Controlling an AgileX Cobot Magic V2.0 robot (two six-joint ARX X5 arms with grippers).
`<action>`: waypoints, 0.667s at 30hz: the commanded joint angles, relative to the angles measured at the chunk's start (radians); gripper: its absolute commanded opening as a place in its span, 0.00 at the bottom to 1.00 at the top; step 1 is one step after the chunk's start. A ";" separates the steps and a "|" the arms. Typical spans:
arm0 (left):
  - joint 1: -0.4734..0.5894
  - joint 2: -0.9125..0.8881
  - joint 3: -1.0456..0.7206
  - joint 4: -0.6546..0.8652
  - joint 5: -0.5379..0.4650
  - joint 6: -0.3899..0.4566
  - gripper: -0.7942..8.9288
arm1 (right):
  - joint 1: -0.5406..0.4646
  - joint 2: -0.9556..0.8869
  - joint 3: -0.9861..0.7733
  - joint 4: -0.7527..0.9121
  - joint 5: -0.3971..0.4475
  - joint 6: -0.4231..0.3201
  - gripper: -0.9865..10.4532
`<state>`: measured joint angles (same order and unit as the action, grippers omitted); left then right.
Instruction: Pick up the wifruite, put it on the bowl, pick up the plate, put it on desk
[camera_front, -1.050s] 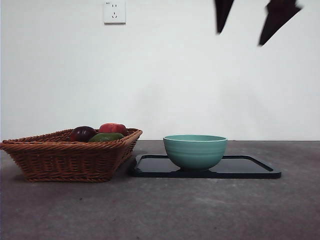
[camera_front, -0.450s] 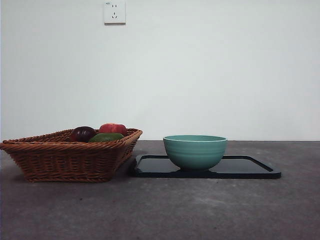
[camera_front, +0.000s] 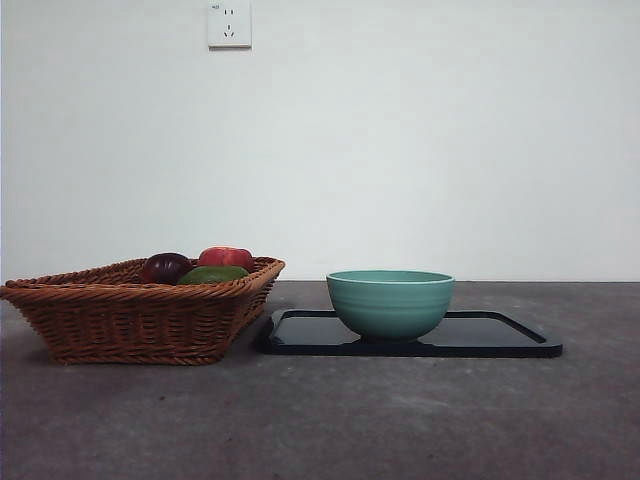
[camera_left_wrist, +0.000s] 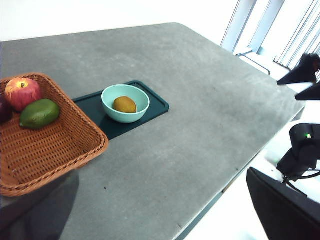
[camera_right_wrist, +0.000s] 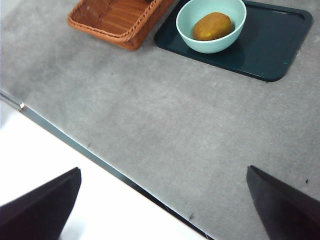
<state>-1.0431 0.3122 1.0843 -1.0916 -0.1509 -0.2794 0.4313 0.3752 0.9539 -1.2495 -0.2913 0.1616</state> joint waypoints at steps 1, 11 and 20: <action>-0.011 0.002 0.012 0.015 0.001 -0.024 0.63 | 0.005 -0.034 0.009 0.015 0.003 0.034 0.57; -0.011 0.101 0.012 0.016 0.001 -0.138 0.62 | 0.005 -0.079 0.009 0.015 0.003 0.042 0.57; -0.011 0.361 0.025 0.088 0.002 -0.268 0.62 | 0.005 -0.079 0.009 0.016 0.003 0.029 0.57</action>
<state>-1.0431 0.6399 1.0866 -1.0176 -0.1509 -0.5198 0.4313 0.2955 0.9535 -1.2446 -0.2882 0.1909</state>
